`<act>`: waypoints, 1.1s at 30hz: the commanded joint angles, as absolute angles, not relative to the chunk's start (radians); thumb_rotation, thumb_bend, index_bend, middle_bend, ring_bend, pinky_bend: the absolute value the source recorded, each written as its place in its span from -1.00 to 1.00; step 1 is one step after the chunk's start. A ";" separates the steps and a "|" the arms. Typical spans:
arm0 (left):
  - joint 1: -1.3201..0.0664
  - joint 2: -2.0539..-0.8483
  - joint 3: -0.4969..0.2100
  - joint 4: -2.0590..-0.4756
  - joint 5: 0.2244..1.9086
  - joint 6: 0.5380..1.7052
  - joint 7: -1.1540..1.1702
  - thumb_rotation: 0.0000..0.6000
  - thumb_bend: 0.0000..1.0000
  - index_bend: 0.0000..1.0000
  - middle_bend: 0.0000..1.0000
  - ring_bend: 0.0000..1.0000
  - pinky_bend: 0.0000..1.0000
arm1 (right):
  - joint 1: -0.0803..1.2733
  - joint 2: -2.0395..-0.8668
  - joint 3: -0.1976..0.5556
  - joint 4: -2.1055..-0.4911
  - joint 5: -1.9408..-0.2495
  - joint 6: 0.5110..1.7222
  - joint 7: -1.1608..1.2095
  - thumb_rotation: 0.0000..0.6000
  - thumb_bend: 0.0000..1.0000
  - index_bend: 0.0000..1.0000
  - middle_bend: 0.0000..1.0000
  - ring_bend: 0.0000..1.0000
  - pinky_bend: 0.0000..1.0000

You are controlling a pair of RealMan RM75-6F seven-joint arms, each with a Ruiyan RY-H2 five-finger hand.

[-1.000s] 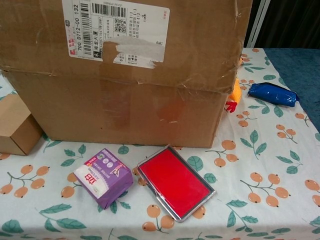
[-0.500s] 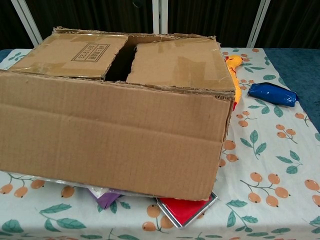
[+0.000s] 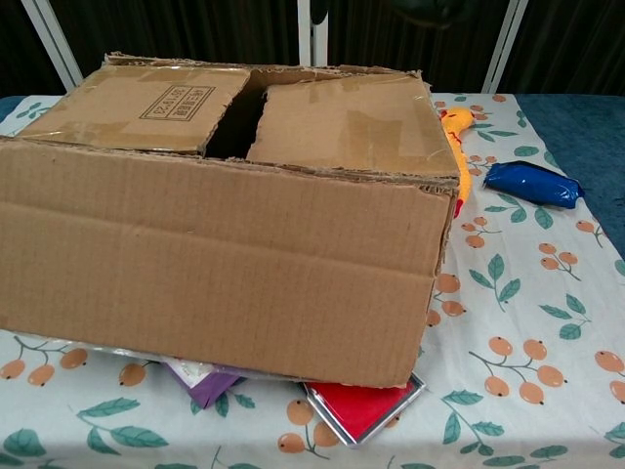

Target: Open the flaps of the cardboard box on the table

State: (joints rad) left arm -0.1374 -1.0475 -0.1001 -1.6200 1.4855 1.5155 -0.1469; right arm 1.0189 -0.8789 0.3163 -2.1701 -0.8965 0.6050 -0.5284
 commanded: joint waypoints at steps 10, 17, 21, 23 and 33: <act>-0.141 -1.055 -0.107 -1.591 1.486 1.513 -0.184 0.13 -1.00 -0.59 -0.57 -0.59 -0.49 | 1.338 -1.220 0.090 -1.997 -0.477 0.874 -0.921 1.00 0.45 -0.94 -0.84 -1.00 -1.00; -0.140 -1.057 -0.112 -1.574 1.480 1.515 -0.205 0.13 -1.00 -0.59 -0.57 -0.59 -0.49 | 1.391 -1.284 0.082 -1.959 -0.427 0.878 -0.914 1.00 0.46 -0.94 -0.83 -1.00 -1.00; -0.140 -1.062 -0.115 -1.563 1.479 1.516 -0.216 0.13 -1.00 -0.59 -0.57 -0.59 -0.49 | 1.415 -1.317 0.079 -1.933 -0.421 0.875 -0.907 1.00 0.46 -0.94 -0.83 -1.00 -1.00; -0.142 -1.064 -0.114 -1.559 1.479 1.513 -0.220 0.12 -1.00 -0.59 -0.57 -0.59 -0.49 | 1.427 -1.328 0.076 -1.924 -0.420 0.873 -0.909 1.00 0.46 -0.94 -0.83 -1.00 -1.00; -0.146 -1.065 -0.119 -1.547 1.472 1.505 -0.231 0.12 -1.00 -0.59 -0.57 -0.59 -0.49 | 1.492 -1.379 0.053 -1.873 -0.425 0.860 -0.936 1.00 0.45 -0.78 -0.80 -1.00 -1.00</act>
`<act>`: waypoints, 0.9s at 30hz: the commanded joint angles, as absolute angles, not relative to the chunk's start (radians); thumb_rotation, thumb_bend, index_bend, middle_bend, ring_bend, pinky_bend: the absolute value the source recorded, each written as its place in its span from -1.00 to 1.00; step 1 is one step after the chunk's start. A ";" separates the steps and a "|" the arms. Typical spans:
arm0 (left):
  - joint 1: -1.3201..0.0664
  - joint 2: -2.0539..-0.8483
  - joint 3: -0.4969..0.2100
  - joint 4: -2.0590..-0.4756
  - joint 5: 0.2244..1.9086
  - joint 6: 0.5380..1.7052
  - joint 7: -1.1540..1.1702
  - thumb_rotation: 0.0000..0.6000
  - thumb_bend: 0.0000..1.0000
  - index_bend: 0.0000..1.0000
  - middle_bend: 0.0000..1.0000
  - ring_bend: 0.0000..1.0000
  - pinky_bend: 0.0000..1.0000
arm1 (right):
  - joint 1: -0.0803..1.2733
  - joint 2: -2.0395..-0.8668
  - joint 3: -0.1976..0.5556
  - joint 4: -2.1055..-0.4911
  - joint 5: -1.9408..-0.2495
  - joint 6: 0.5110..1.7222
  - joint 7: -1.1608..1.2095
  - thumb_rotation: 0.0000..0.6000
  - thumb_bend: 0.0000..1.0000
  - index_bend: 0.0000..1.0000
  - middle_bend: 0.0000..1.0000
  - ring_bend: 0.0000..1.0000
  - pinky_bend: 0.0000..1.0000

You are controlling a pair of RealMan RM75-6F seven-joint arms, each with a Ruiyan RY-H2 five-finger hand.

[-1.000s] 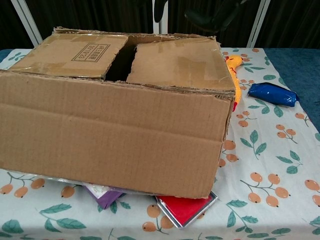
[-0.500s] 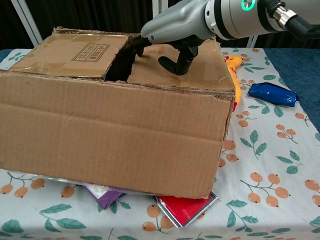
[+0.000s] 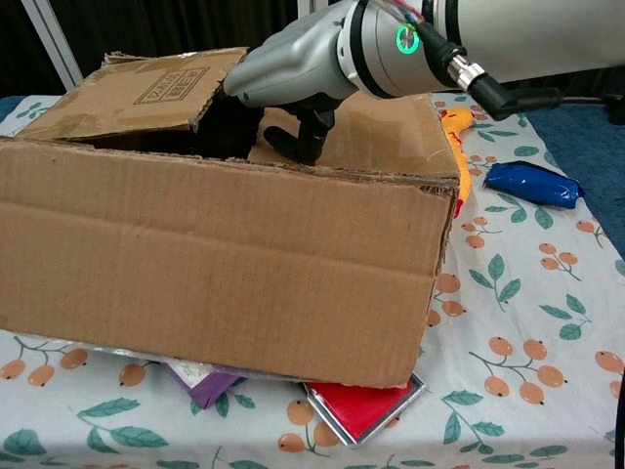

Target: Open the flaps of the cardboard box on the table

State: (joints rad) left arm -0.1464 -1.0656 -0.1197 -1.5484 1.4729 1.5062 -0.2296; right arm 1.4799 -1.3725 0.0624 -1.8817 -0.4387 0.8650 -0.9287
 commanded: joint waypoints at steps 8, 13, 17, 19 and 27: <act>-0.143 -1.060 -0.119 -1.541 1.467 1.504 -0.242 0.13 -1.00 -0.59 -0.57 -0.59 -0.49 | 1.511 -1.397 0.049 -1.843 -0.424 0.890 -0.927 1.00 0.63 -0.35 -0.46 -1.00 -1.00; -0.144 -1.056 -0.122 -1.542 1.466 1.504 -0.243 0.13 -1.00 -0.59 -0.57 -0.59 -0.49 | 1.516 -1.385 0.052 -1.837 -0.427 0.891 -0.916 1.00 0.63 -0.06 -0.26 -1.00 -1.00; -0.144 -1.052 -0.124 -1.547 1.466 1.505 -0.242 0.12 -1.00 -0.59 -0.57 -0.59 -0.49 | 1.518 -1.372 0.057 -1.845 -0.434 0.894 -0.905 1.00 0.63 0.07 -0.19 -1.00 -1.00; -0.144 -1.047 -0.123 -1.550 1.467 1.502 -0.239 0.13 -1.00 -0.59 -0.57 -0.59 -0.49 | 1.518 -1.356 0.062 -1.858 -0.437 0.897 -0.897 1.00 0.63 0.11 -0.18 -1.00 -1.00; -0.149 -1.022 -0.129 -1.606 1.456 1.486 -0.265 0.13 -1.00 -0.59 -0.57 -0.59 -0.49 | 1.524 -1.232 0.096 -1.977 -0.425 0.922 -0.871 1.00 0.58 0.14 -0.15 -1.00 -1.00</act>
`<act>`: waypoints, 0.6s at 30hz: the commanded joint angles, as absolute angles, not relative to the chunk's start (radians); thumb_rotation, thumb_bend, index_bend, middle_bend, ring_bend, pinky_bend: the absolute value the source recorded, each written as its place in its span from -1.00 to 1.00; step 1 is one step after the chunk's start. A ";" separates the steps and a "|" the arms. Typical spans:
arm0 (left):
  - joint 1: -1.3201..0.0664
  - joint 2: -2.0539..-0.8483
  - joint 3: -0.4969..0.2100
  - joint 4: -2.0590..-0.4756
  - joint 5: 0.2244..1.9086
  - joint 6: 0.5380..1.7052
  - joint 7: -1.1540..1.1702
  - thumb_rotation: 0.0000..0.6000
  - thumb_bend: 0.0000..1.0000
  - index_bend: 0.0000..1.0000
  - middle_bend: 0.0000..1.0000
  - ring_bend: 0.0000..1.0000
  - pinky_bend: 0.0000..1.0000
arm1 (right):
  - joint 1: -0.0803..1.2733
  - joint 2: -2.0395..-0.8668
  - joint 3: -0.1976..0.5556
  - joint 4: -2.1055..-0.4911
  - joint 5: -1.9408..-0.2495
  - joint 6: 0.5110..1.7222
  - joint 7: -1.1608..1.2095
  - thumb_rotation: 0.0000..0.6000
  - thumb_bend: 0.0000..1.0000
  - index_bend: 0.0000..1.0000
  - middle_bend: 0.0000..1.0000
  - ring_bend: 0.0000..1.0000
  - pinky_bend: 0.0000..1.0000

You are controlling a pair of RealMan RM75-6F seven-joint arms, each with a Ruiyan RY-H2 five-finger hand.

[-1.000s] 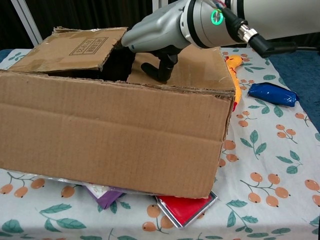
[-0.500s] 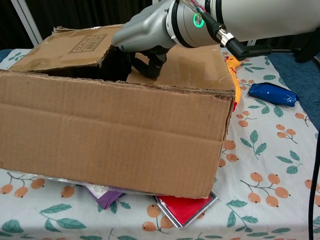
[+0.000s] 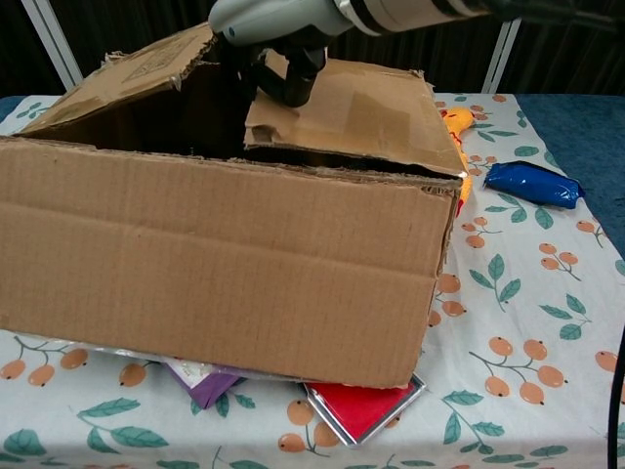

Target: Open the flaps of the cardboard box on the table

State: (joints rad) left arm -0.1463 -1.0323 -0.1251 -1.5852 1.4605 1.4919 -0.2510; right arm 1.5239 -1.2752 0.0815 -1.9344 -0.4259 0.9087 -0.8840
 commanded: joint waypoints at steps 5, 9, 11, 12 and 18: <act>-0.156 -1.009 -0.136 -1.637 1.465 1.490 -0.244 0.12 -1.00 -0.59 -0.57 -0.59 -0.49 | 1.503 -1.135 0.110 -2.063 -0.446 0.935 -0.838 1.00 0.58 0.14 -0.15 -1.00 -1.00; -0.158 -1.004 -0.134 -1.662 1.472 1.492 -0.221 0.13 -1.00 -0.59 -0.57 -0.59 -0.49 | 1.464 -1.049 0.116 -2.134 -0.483 0.942 -0.790 1.00 0.58 0.13 -0.16 -1.00 -1.00; -0.159 -1.002 -0.132 -1.672 1.476 1.492 -0.210 0.13 -1.00 -0.59 -0.57 -0.59 -0.49 | 1.439 -1.010 0.118 -2.159 -0.514 0.946 -0.764 1.00 0.58 0.13 -0.16 -1.00 -1.00; -0.160 -1.001 -0.132 -1.679 1.478 1.491 -0.202 0.13 -1.00 -0.59 -0.57 -0.59 -0.49 | 1.421 -0.984 0.120 -2.175 -0.537 0.946 -0.743 1.00 0.58 0.13 -0.16 -1.00 -1.00; -0.169 -0.996 -0.135 -1.714 1.487 1.491 -0.167 0.13 -1.00 -0.59 -0.57 -0.59 -0.49 | 1.321 -0.848 0.128 -2.232 -0.650 0.916 -0.627 1.00 0.56 0.12 -0.17 -1.00 -1.00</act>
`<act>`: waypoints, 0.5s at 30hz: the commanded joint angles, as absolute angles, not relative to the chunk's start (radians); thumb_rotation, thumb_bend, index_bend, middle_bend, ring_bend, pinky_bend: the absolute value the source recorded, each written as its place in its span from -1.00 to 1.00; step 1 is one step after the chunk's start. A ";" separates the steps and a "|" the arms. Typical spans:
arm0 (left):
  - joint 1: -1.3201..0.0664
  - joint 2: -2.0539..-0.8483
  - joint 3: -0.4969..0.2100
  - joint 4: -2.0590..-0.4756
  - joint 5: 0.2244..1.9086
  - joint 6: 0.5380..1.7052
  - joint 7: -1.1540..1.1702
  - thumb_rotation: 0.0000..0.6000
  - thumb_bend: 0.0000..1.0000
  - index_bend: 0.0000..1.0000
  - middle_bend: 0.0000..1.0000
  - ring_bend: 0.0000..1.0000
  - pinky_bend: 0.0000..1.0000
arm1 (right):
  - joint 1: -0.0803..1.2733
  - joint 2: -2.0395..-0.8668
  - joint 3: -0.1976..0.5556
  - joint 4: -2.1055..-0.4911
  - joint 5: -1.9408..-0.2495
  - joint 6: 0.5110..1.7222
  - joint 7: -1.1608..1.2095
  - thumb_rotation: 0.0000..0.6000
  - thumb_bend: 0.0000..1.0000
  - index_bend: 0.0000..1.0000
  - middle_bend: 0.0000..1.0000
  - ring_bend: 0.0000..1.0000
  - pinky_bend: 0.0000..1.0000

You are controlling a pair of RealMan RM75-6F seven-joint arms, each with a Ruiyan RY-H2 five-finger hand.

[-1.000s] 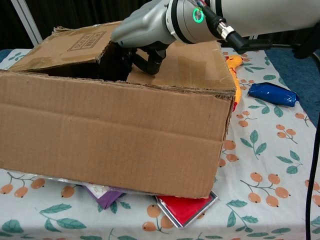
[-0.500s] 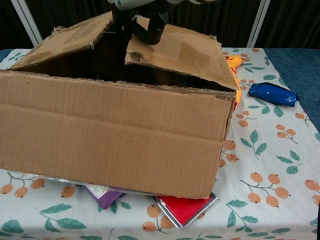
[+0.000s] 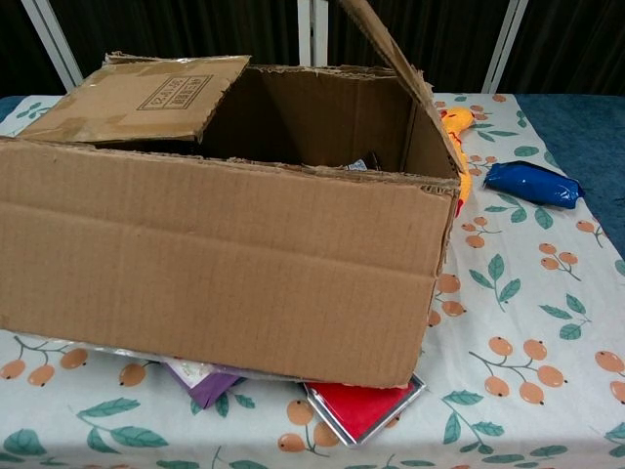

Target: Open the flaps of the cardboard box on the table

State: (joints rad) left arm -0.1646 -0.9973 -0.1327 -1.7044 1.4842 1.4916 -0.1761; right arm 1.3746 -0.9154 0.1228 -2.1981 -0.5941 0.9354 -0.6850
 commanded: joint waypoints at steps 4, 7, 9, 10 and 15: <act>-0.179 -0.996 -0.139 -1.730 1.488 1.485 -0.147 0.12 -1.00 -0.59 -0.57 -0.59 -0.49 | 1.259 -0.761 0.134 -2.259 -0.699 0.880 -0.542 1.00 0.52 0.08 -0.20 -1.00 -1.00; -0.187 -0.995 -0.140 -1.739 1.488 1.475 -0.132 0.13 -1.00 -0.59 -0.57 -0.59 -0.49 | 1.209 -0.693 0.141 -2.274 -0.732 0.844 -0.465 1.00 0.47 0.01 -0.25 -1.00 -1.00; -0.193 -0.995 -0.140 -1.746 1.489 1.467 -0.123 0.13 -1.00 -0.59 -0.57 -0.59 -0.49 | 1.177 -0.647 0.148 -2.277 -0.753 0.814 -0.412 1.00 0.45 -0.06 -0.30 -1.00 -1.00; -0.196 -0.995 -0.141 -1.749 1.489 1.464 -0.119 0.13 -1.00 -0.59 -0.57 -0.59 -0.49 | 1.163 -0.630 0.151 -2.276 -0.764 0.803 -0.390 1.00 0.43 -0.09 -0.33 -1.00 -1.00; -0.209 -0.996 -0.142 -1.766 1.489 1.450 -0.094 0.13 -1.00 -0.59 -0.57 -0.59 -0.49 | 1.064 -0.559 0.173 -2.262 -0.875 0.779 -0.263 1.00 0.38 -0.25 -0.49 -1.00 -1.00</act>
